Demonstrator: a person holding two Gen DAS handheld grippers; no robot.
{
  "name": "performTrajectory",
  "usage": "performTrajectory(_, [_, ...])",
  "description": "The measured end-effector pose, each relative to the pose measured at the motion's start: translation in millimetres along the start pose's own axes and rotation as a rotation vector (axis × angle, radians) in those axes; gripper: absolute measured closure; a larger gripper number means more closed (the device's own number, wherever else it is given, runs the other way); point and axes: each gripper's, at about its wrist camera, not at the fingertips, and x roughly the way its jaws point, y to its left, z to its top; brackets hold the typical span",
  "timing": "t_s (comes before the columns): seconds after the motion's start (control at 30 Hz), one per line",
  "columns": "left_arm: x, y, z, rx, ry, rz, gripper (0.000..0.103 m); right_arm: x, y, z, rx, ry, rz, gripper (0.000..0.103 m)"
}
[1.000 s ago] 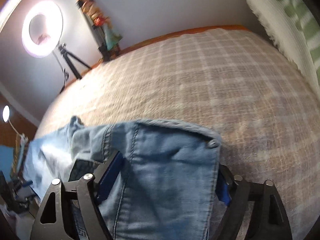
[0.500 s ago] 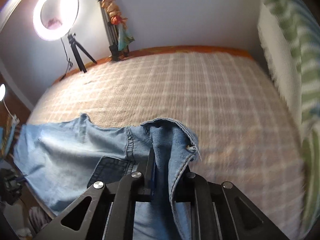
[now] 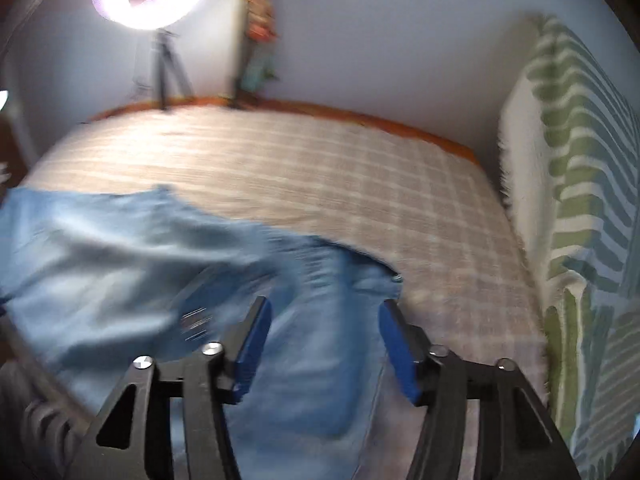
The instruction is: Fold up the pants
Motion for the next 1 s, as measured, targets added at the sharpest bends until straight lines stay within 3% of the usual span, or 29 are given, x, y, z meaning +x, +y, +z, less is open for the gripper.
performTrajectory(0.2, [-7, 6, 1, -0.041, -0.024, -0.029, 0.098, -37, 81, -37, -0.182, -0.013, 0.323, 0.042])
performTrajectory(0.33, [-15, 8, 3, -0.059, -0.044, -0.033, 0.098, -32, 133, -49, -0.342, 0.023, 0.44, 0.048])
performTrajectory(0.47, [-17, 9, 4, -0.061, -0.053, -0.031, 0.098, -18, 176, -55, -0.476, 0.046, 0.466, 0.051])
performTrajectory(0.53, [-18, 11, 5, -0.074, -0.057, -0.037, 0.098, -7, 189, -54, -0.516, 0.057, 0.46, 0.059])
performTrajectory(0.63, [-18, 12, 4, -0.082, -0.06, -0.041, 0.098, 7, 206, -54, -0.585, 0.073, 0.435, 0.062])
performTrajectory(0.67, [-19, 12, 4, -0.079, -0.061, -0.041, 0.098, 9, 212, -56, -0.622, 0.071, 0.414, 0.07])
performTrajectory(0.73, [-21, 10, 4, -0.07, -0.066, -0.037, 0.098, 12, 219, -57, -0.65, 0.078, 0.374, 0.099])
performTrajectory(0.8, [-24, 8, 3, -0.06, -0.071, -0.038, 0.099, 9, 216, -52, -0.634, 0.084, 0.364, 0.102])
performTrajectory(0.9, [-21, 4, -5, -0.048, -0.044, -0.06, 0.099, -2, 206, -49, -0.611, 0.098, 0.431, 0.103])
performTrajectory(1.0, [-16, 6, -13, -0.065, -0.009, -0.067, 0.099, 10, 208, -58, -0.62, 0.146, 0.417, 0.1])
